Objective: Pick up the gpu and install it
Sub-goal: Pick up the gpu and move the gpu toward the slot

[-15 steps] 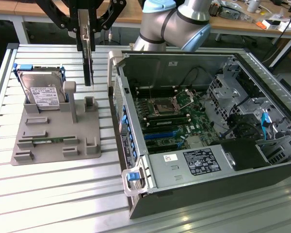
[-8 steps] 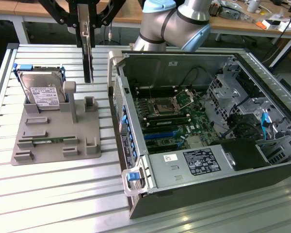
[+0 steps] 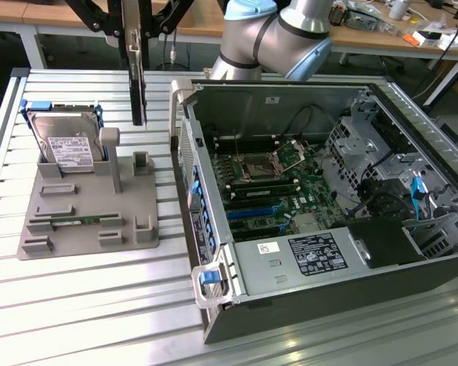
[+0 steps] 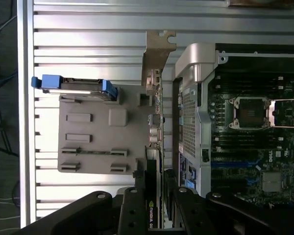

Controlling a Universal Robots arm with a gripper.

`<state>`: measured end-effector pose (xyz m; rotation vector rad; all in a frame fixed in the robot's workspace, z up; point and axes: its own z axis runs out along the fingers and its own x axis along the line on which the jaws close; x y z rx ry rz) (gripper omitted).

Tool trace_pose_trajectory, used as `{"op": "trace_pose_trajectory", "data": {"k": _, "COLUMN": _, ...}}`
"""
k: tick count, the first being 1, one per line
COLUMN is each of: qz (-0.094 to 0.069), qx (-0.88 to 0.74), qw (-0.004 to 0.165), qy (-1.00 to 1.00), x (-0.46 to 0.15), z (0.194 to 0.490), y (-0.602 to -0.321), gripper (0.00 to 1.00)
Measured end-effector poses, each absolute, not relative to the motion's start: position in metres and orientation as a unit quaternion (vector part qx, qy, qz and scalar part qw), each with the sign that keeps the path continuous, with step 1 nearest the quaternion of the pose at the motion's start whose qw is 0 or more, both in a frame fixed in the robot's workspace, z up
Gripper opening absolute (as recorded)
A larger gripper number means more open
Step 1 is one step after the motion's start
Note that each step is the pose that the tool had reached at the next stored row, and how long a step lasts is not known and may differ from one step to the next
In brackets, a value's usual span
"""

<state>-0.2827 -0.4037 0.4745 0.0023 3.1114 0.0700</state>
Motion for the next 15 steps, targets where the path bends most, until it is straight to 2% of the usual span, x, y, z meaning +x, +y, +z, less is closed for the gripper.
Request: {"op": "trace_pose_trajectory", "data": {"k": 15, "qz": 0.023, "qx": 0.001, "qw": 0.015, "qy": 1.000, "x": -0.272, "z": 0.477, "y": -0.404, "gripper": 0.27}}
